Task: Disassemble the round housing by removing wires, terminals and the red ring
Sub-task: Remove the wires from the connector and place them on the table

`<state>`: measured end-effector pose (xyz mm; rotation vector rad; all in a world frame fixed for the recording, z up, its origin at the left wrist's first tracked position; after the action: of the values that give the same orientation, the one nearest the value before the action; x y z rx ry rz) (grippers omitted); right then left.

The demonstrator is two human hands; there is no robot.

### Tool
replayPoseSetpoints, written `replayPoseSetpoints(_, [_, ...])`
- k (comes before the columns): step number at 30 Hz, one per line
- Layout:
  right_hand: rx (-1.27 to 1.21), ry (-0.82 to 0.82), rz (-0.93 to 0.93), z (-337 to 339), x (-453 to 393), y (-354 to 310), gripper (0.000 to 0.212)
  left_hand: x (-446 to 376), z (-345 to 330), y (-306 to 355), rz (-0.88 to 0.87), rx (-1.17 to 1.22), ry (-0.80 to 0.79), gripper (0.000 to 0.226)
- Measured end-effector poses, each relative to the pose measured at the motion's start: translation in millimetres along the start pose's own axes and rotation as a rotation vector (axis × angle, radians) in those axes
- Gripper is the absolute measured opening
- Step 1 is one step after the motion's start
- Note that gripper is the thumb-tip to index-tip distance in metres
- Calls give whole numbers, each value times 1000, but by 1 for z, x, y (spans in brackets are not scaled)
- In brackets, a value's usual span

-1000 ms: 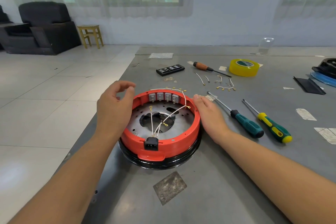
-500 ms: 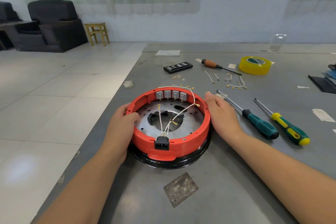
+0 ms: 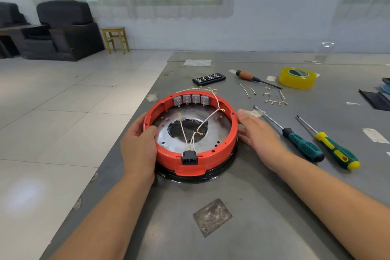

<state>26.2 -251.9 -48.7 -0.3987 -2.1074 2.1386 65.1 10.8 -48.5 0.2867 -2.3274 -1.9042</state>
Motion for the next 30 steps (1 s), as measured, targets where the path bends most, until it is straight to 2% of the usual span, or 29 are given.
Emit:
replayPoseSetpoints(4, [-202, -176, -163, -11, 15, -3, 49, 0, 2, 3, -48, 2, 86, 52])
replayPoseSetpoints(7, [-152, -212, -218, -18, 20, -7, 54, -1, 2, 3, -75, 6, 132, 53])
replayPoseSetpoints(12, [-3, -205, -258, -24, 17, -13, 41, 1, 2, 0, -93, -14, 109, 48])
replayPoseSetpoints(19, [-109, -59, -230, -15, 14, -4, 28, 3, -5, 4, -126, -43, -15, 30])
replayPoseSetpoints(20, [-134, -47, -226, -14, 13, -4, 28, 4, -6, 3, -115, -68, -36, 37])
replayPoseSetpoints(22, [-172, -24, -210, -13, 13, -2, 27, 4, -6, 2, -80, -104, -69, 68])
replayPoseSetpoints(24, [-197, 2, -184, -12, 13, 0, 24, 5, -7, 3, -24, -83, -70, 89])
replayPoseSetpoints(27, [-261, 63, -155, -10, 9, 0, 28, 11, -13, 7, 95, 20, -93, 103])
replayPoseSetpoints(30, [-307, 118, -145, -7, 5, 0, 34, 15, -23, 3, 216, 142, -185, 116])
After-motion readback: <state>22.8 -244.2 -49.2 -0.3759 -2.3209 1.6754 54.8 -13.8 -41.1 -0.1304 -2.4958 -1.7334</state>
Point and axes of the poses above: each hand's wrist, its own x-axis away from the middle knuckle, its own z-axis out of the back of the hand, y = z × x, the point moved 2 cm from there along -x, towards the middle knuckle, and after that the axes turned 3 degrees about z, right-handed, at the moved point
